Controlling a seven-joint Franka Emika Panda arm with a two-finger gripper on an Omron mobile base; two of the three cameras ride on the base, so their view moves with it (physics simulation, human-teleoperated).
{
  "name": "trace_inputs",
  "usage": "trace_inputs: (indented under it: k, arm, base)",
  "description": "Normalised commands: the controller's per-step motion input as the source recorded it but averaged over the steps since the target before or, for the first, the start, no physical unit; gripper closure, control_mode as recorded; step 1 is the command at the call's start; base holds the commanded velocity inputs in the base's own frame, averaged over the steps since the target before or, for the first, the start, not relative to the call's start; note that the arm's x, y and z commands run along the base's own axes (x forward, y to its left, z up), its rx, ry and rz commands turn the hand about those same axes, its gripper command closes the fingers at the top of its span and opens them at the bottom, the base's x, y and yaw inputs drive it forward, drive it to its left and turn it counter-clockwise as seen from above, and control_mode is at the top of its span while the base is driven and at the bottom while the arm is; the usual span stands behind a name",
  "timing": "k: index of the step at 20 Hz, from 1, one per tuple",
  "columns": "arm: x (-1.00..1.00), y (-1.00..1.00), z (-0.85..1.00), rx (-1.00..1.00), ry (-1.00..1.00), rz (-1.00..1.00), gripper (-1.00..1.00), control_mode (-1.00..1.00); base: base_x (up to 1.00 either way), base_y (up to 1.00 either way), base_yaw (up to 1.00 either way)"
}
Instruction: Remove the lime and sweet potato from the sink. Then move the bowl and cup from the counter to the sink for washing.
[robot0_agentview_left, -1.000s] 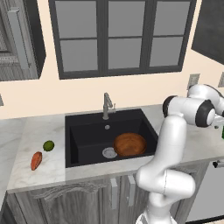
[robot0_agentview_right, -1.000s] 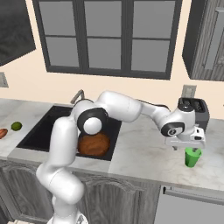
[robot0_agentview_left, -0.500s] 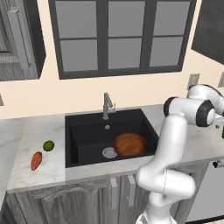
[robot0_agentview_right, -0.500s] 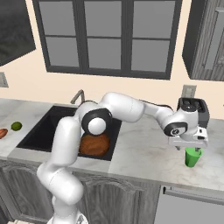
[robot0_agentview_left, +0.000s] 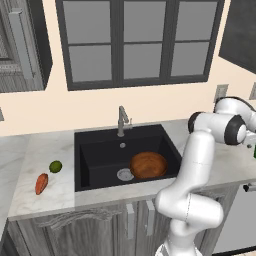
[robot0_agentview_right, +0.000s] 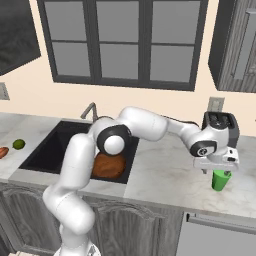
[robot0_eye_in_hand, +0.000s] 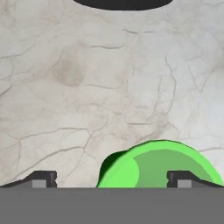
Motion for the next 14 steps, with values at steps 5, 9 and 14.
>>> trace_inputs:
  k: [5, 9, 14]
  arm:
    - [0.0, 0.0, -0.12, 0.05, 0.06, 0.0, -1.0, -1.0]
    - [0.0, 0.0, -0.12, 0.05, 0.05, 0.0, 1.0, -1.0]
    - [0.0, 0.0, -0.12, 0.08, 0.06, 0.0, 1.0, -1.0]
  base:
    - [0.0, 0.0, 0.0]
    - [0.0, 0.0, 0.0]
    - [0.0, 0.0, 0.0]
